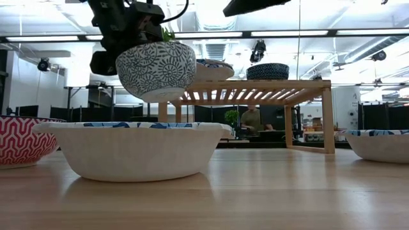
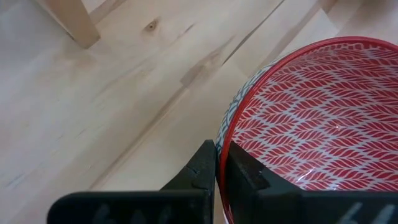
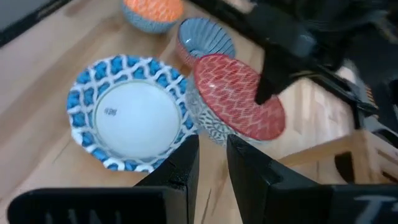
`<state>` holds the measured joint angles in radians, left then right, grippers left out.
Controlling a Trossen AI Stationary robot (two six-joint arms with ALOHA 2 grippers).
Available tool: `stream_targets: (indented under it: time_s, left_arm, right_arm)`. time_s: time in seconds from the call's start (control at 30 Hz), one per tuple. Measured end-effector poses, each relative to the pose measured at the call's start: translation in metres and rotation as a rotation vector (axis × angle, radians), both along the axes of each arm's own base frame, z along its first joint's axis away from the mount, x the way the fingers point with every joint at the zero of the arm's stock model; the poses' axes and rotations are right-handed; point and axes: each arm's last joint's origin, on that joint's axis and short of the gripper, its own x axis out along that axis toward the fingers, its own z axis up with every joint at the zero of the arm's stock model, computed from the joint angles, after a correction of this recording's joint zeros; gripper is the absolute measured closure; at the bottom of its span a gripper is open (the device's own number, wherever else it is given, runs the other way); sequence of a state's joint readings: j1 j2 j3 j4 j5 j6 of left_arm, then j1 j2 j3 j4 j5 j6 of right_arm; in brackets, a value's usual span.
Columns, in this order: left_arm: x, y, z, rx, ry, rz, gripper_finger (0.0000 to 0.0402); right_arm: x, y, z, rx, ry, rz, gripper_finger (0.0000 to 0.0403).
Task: Place and stack bowls onto a shelf
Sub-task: Stack the red pattern bowl on top of the yellow bowl on the shelf
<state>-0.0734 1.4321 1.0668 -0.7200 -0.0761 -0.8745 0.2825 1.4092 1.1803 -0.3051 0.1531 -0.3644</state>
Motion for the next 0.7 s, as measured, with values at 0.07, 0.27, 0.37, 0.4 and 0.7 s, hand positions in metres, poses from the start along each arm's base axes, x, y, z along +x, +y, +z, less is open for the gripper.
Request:
stream_targets:
  time_s: [0.07,0.27,0.37,0.4,0.7]
  left_arm:
    - [0.001,0.0,-0.001,0.001,0.005,-0.002,0.0401]
    - [0.002,0.0,-0.002,-0.005,0.002,-0.014,0.0401]
    - [0.002,0.0,-0.002,-0.005,-0.002,-0.014,0.0401]
    - [0.002,0.0,-0.002,-0.005,-0.004,-0.014,0.0401]
    - [0.003,-0.001,-0.001,-0.003,-0.016,-0.023,0.0399]
  right_arm:
    - [0.01,0.003,0.003,-0.005,0.017,0.04,0.033]
    - [0.038,0.004,0.001,-0.008,0.05,0.074,0.0328]
    - [0.049,0.004,-0.003,-0.024,0.066,0.081,0.0315]
    - [0.052,0.004,-0.004,-0.02,0.07,0.087,0.0308]
    - [0.076,0.0,-0.025,-0.071,0.14,0.106,0.0246]
